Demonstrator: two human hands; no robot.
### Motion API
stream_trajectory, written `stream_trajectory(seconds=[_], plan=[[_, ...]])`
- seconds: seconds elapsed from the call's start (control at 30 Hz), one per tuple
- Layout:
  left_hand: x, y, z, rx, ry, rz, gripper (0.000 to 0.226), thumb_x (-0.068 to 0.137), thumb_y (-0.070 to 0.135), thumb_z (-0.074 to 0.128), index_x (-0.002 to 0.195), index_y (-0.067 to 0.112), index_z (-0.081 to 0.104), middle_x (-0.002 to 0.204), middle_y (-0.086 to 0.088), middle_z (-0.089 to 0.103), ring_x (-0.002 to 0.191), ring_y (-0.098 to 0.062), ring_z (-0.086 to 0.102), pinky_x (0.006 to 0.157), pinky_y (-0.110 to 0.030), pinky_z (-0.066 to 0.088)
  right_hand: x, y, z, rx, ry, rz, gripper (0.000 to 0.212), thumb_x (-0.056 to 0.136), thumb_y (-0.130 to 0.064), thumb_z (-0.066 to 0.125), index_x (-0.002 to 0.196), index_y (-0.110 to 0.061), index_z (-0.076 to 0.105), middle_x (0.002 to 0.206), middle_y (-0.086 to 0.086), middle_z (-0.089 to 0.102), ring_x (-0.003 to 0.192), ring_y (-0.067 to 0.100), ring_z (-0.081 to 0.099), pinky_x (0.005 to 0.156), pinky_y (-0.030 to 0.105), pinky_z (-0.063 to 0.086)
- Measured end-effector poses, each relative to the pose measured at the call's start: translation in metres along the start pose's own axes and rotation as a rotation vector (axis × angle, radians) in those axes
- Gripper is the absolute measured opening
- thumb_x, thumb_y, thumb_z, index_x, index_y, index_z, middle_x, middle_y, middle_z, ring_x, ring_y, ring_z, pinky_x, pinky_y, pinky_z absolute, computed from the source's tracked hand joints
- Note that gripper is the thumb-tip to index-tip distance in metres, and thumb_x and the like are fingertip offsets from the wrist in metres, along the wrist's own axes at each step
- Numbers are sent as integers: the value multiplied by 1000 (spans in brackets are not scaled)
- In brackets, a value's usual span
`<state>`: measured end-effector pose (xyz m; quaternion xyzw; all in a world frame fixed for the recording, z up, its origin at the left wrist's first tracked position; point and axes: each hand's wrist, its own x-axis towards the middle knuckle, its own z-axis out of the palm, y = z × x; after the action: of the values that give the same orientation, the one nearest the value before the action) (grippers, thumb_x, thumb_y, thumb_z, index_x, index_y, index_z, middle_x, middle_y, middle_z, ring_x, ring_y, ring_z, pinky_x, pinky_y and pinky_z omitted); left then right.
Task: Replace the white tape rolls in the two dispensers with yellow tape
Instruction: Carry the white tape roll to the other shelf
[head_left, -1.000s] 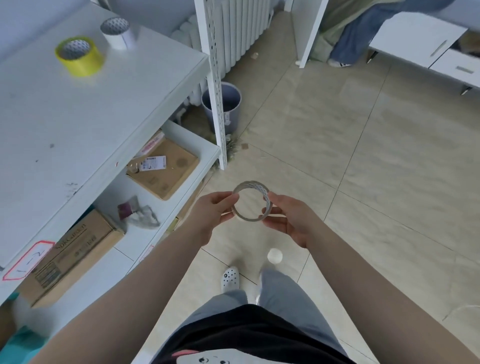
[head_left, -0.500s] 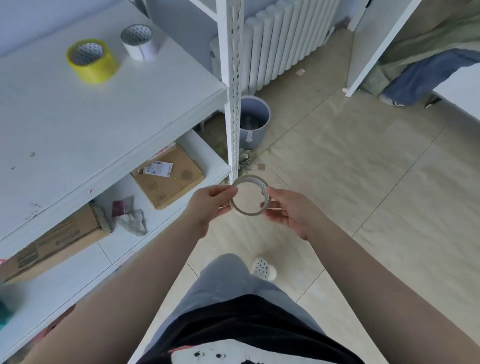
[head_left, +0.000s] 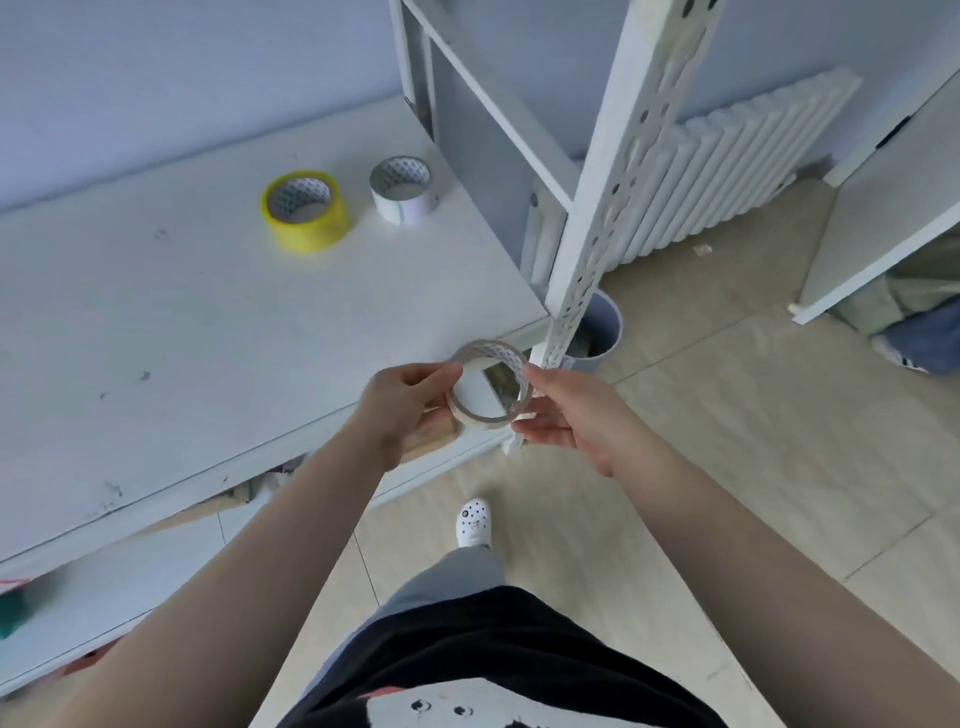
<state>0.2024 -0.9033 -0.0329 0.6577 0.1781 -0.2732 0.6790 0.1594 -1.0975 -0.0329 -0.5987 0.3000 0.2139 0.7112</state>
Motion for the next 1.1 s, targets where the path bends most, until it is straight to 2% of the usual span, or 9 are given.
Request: stream_trajectory(seconds=[0.17, 0.37, 0.5, 0.6, 0.73, 0.83, 0.93, 1.03, 1.1], plan=[[51, 48, -29, -136, 74, 17, 12, 86, 20, 68, 90, 9, 69, 90, -5, 70, 83, -17, 64, 72, -20, 58, 48, -60, 41, 7, -73, -94, 20, 88, -23, 68, 103, -10, 66, 93, 21, 66, 78, 32, 71, 66, 29, 61], [98, 82, -57, -182, 227, 21, 35, 88, 31, 66, 105, 1, 62, 100, -11, 66, 75, -17, 66, 65, -23, 59, 94, -101, 78, 60, -162, -70, 8, 91, -14, 63, 91, -6, 65, 85, 17, 66, 67, 24, 68, 60, 26, 60], [129, 110, -82, -303, 535, 0, 62, 89, 36, 63, 137, 9, 34, 112, -11, 56, 65, -20, 66, 78, -39, 60, 119, -119, 96, 31, -156, -32, 11, 90, -14, 63, 87, -3, 61, 81, 16, 65, 69, 25, 65, 60, 27, 61], [147, 129, -91, -356, 578, 0, 67, 94, 34, 57, 147, 20, 17, 112, -13, 56, 62, -22, 66, 77, -41, 60, 134, -125, 105, 5, -142, -23, 12, 89, -13, 66, 84, -3, 61, 78, 16, 65, 60, 22, 65, 55, 26, 60], [162, 145, -95, -281, 570, -28, 52, 96, 33, 52, 141, 19, 30, 105, -10, 61, 57, -21, 68, 53, -29, 59, 154, -132, 112, 15, -138, -33, 12, 88, -11, 66, 85, 0, 62, 80, 16, 66, 57, 21, 68, 53, 24, 59], [168, 151, -104, -322, 571, -53, 44, 95, 23, 55, 136, 15, 41, 92, -7, 61, 51, -22, 69, 78, -41, 60, 165, -133, 118, 15, -129, -35, 12, 87, -10, 67, 83, 0, 63, 81, 16, 66, 66, 25, 66, 56, 25, 60], [164, 156, -108, -446, 549, -58, 43, 93, 7, 57, 134, 9, 44, 105, -11, 55, 74, -31, 70, 66, -38, 60, 172, -134, 123, -17, -115, -33, 12, 85, -10, 69, 79, -1, 63, 78, 13, 65, 65, 23, 66, 66, 28, 61], [161, 153, -118, -514, 573, -26, 48, 93, 3, 56, 139, 13, 45, 97, -7, 57, 69, -29, 68, 68, -35, 60, 177, -135, 133, -43, -109, -25, 14, 84, -10, 70, 76, -1, 63, 74, 11, 66, 62, 23, 66, 75, 33, 61], [155, 151, -130, -581, 603, 11, 52, 92, 4, 58, 141, 17, 44, 88, -5, 59, 68, -27, 70, 74, -35, 60, 180, -139, 145, -53, -110, -33, 15, 84, -9, 70, 76, 0, 62, 73, 11, 65, 62, 24, 66, 71, 32, 61]])
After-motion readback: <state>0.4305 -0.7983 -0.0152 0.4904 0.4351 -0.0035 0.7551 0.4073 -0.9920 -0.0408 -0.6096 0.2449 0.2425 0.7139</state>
